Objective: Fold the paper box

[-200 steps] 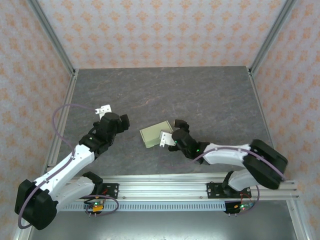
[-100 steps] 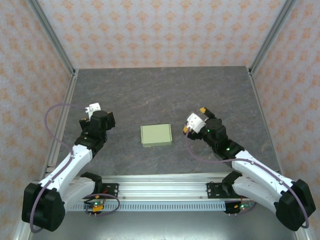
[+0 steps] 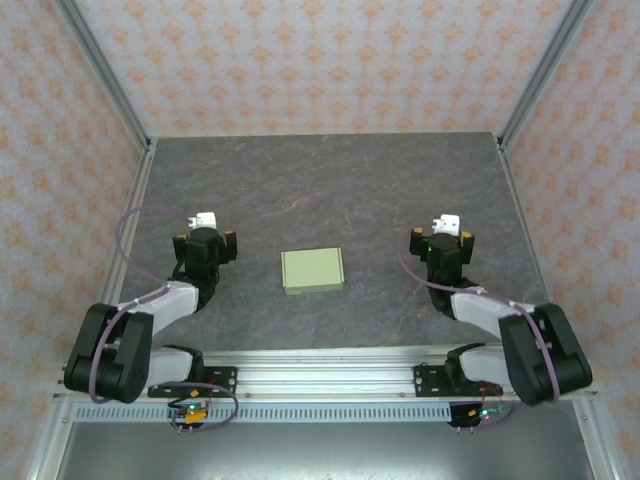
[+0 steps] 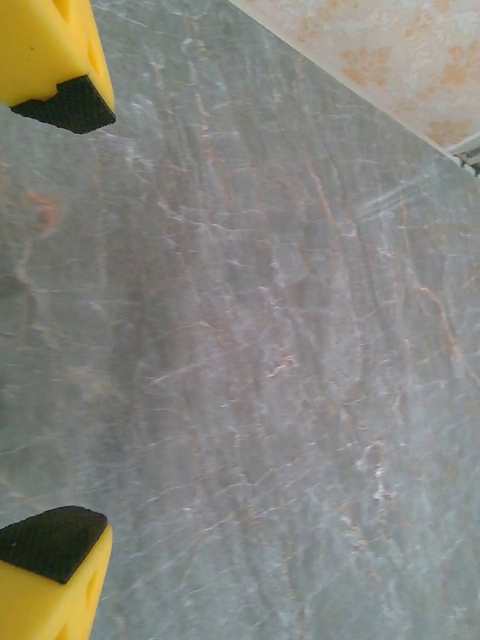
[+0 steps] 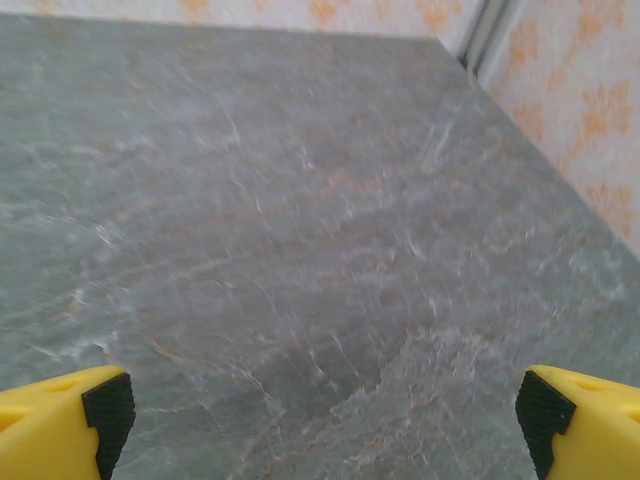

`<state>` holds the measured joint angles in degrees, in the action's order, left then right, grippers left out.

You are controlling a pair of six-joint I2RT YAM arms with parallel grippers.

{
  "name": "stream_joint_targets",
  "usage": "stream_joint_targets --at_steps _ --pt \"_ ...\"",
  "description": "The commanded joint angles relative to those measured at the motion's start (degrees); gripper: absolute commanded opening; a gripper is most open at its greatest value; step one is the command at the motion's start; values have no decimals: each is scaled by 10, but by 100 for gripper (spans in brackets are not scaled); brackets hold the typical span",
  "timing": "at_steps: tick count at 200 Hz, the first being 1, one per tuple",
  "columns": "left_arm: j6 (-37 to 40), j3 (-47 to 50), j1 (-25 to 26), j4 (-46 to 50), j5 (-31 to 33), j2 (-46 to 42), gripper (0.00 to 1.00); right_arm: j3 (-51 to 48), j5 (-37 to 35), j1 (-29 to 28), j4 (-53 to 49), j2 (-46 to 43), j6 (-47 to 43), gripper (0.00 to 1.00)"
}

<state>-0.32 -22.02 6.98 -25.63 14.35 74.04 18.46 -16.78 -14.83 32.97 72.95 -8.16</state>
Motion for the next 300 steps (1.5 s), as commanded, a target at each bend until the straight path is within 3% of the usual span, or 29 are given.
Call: stream_joint_targets --at_steps 1,9,23,45,69,94,103,116,125,137,300 --pt "11 -17 -21 -124 -33 39 100 33 1 12 33 22 43 99" --pt "4 -23 -35 -132 -52 63 100 37 9 16 21 21 35 99" --pt "-2 -21 -50 -172 -78 110 100 10 -1 21 86 21 15 99" --pt "1 -17 -49 -180 -83 116 100 -19 33 51 138 13 14 99" --pt "3 -20 -49 -179 -86 117 100 -30 76 83 226 81 24 99" --pt "3 -20 -49 -178 -84 117 100 -29 64 85 288 146 27 99" --pt "3 -20 -47 -177 -83 117 100 -17 67 88 253 139 32 99" --pt "3 -20 -47 -177 -83 117 100 30 157 124 166 141 40 99" --pt "3 -20 -47 -177 -83 117 100 58 151 129 107 142 47 99" --pt "4 -20 -47 -177 -83 117 100 59 123 129 114 147 61 99" --pt "8 -21 -41 -177 -76 118 100 59 134 130 108 142 55 99"
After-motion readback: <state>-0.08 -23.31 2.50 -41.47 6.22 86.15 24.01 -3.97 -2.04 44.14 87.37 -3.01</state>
